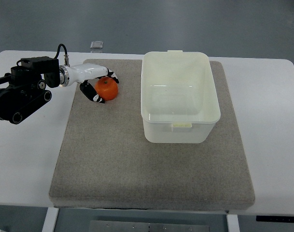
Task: Put orange in box with left hand
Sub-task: 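Lift the tangerine up off the mat with the left hand, then carry the tangerine over the white box and lower it inside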
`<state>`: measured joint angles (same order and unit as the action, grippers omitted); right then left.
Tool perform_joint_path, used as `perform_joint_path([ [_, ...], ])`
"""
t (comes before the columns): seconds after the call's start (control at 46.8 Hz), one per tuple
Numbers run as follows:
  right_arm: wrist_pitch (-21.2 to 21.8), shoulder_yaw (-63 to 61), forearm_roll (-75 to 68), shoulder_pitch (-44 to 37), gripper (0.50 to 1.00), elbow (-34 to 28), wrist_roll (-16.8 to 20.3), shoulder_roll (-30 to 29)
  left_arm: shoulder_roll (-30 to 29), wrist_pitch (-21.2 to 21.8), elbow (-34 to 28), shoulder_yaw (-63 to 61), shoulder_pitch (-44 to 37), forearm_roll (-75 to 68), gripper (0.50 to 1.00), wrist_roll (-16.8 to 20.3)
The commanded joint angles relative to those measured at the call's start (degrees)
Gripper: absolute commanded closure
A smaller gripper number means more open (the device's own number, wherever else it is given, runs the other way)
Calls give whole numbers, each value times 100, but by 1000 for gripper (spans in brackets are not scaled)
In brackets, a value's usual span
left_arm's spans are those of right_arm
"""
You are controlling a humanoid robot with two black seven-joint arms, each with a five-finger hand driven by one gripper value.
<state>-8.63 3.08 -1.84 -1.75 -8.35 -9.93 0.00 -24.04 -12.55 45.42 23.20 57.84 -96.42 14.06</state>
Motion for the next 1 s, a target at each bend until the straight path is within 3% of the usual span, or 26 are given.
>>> perform_joint_path([
  [0.0, -7, 0, 0, -1, 574, 0, 0, 0, -4, -2, 2, 0, 17, -17, 849, 0],
  [0.086, 2, 0, 0, -1, 574, 0, 0, 0, -4, -2, 2, 0, 43, -70, 887, 0],
  [0.192, 2, 0, 0, -1, 574, 0, 0, 0, -66, -2, 28, 9, 122, -79, 1000, 0],
  [0.513, -7, 0, 0, -1, 574, 0, 0, 0, -461, 7, 257, 132, 439, 18, 1000, 0],
  [0.834, 2, 0, 0, -1, 574, 0, 0, 0, -822, -116, 283, 44, 1405, 985, 1000, 18],
  [0.983, -7, 0, 0, -1, 574, 0, 0, 0, -813, -344, 731, 44, 1625, 985, 1000, 18],
])
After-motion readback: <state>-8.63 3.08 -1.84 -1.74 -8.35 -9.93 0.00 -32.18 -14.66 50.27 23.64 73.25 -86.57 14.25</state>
